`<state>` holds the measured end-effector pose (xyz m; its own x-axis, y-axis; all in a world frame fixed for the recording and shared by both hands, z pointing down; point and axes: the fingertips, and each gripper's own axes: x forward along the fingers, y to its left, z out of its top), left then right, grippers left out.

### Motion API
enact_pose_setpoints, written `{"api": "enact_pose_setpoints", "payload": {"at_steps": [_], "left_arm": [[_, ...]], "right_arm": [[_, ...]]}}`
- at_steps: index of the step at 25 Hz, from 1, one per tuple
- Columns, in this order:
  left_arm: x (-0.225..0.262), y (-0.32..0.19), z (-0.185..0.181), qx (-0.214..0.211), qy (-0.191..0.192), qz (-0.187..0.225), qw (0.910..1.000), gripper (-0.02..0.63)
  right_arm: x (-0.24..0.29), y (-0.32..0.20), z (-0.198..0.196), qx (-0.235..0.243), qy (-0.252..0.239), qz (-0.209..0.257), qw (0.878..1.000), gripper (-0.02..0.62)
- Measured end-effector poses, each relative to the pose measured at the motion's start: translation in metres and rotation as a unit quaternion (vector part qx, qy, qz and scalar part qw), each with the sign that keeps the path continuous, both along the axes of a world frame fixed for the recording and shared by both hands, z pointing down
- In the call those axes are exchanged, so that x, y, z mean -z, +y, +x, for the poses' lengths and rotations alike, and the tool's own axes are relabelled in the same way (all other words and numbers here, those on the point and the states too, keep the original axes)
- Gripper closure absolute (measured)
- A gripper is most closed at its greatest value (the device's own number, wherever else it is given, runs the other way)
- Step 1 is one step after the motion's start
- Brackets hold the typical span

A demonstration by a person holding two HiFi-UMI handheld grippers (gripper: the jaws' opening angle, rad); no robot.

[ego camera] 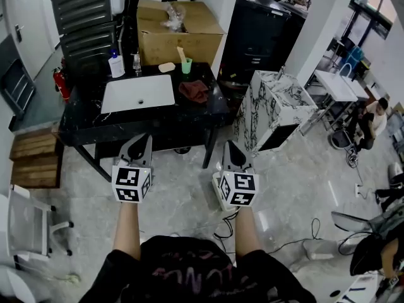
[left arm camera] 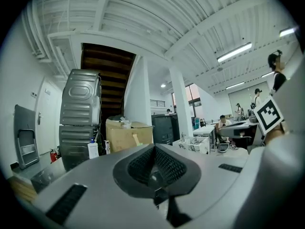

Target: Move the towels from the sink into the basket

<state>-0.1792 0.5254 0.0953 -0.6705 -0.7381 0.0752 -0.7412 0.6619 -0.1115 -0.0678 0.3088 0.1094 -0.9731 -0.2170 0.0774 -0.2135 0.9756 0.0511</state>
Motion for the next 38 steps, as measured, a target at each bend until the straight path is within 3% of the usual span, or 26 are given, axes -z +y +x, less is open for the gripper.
{"api": "enact_pose_setpoints", "payload": {"at_steps": [13,22,38], "left_arm": [[-0.017,-0.013,-0.003,-0.019,0.016,-0.008,0.9997,0.589],[-0.036,-0.045,-0.028,-0.03,0.029,-0.022,0.9989,0.589],[-0.069,-0.161,-0.157,-0.028,0.059,-0.065,0.9958,0.589]], "right_arm": [[-0.012,-0.006,-0.002,-0.013,0.009,-0.006,1.0,0.58],[-0.026,-0.032,-0.03,-0.011,0.016,-0.004,1.0,0.58],[-0.053,-0.149,-0.164,-0.002,0.031,-0.027,0.999,0.58]]}}
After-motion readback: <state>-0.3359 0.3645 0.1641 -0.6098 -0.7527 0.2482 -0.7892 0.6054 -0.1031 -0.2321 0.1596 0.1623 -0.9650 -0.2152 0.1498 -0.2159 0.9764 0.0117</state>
